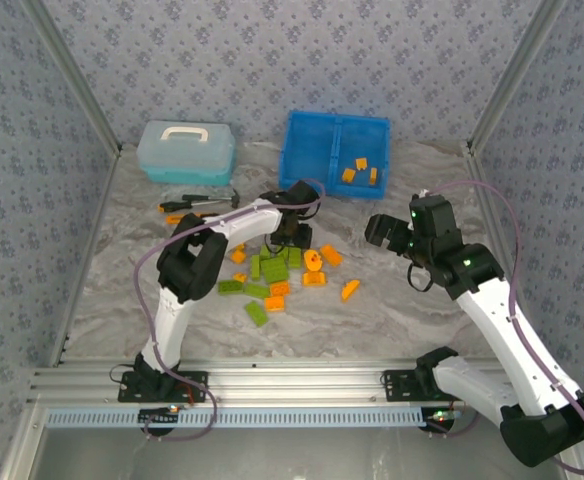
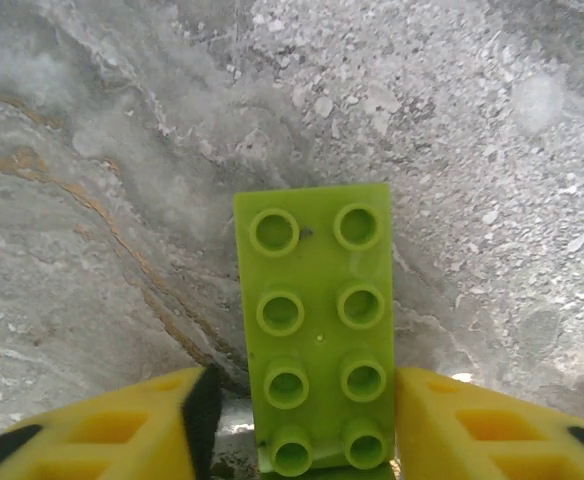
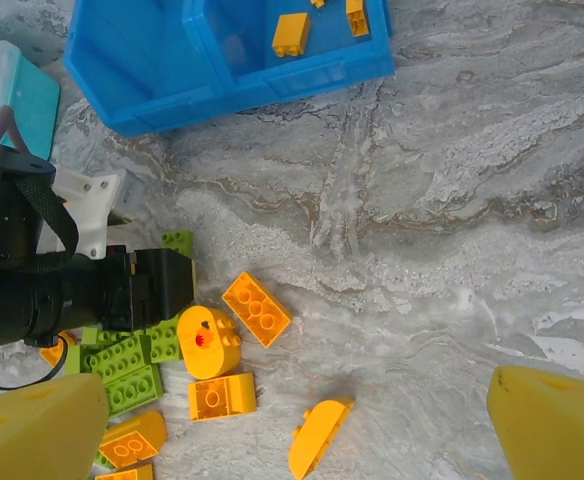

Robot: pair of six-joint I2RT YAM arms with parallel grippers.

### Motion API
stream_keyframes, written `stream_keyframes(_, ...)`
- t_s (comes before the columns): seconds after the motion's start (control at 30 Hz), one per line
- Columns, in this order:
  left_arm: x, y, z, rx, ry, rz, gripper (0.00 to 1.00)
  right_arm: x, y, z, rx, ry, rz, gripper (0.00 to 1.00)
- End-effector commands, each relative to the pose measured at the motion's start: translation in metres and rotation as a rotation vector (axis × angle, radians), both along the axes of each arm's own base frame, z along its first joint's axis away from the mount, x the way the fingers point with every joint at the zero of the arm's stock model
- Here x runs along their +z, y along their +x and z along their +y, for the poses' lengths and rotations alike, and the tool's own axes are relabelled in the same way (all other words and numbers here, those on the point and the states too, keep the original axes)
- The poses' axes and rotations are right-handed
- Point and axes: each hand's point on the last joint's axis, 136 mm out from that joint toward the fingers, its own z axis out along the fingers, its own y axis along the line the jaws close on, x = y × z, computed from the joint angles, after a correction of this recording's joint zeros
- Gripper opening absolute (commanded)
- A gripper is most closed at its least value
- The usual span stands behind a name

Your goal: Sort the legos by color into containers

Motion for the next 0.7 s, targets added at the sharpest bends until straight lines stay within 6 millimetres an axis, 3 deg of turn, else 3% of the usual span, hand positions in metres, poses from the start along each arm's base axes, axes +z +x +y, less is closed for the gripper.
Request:
stream_keyframes(0.0, -0.01, 0.005, 0.002, 0.006, 0.024, -0.008, 0.43, -0.004, -0.004, -0.004, -0.021, -0.014, 0.014, 1.0)
stream_keyframes(0.1, -0.007, 0.005, -0.001, -0.012, 0.014, -0.006, 0.37, -0.003, -0.004, -0.004, -0.022, -0.016, 0.013, 1.0)
stream_keyframes(0.2, 0.013, 0.008, -0.007, -0.03, -0.022, -0.03, 0.32, -0.003, -0.005, -0.006, -0.026, -0.02, 0.011, 1.0)
stream_keyframes(0.27, 0.039, 0.011, -0.01, -0.039, -0.056, -0.073, 0.3, -0.003, -0.005, -0.006, -0.027, -0.022, 0.013, 1.0)
stream_keyframes(0.5, 0.16, 0.041, -0.009, -0.05, -0.132, -0.36, 0.31, 0.0, -0.007, -0.008, -0.048, -0.003, 0.008, 1.0)
stream_keyframes(0.67, 0.203, 0.091, -0.011, -0.048, -0.125, -0.5, 0.31, 0.001, -0.009, -0.008, -0.053, 0.007, 0.004, 1.0)
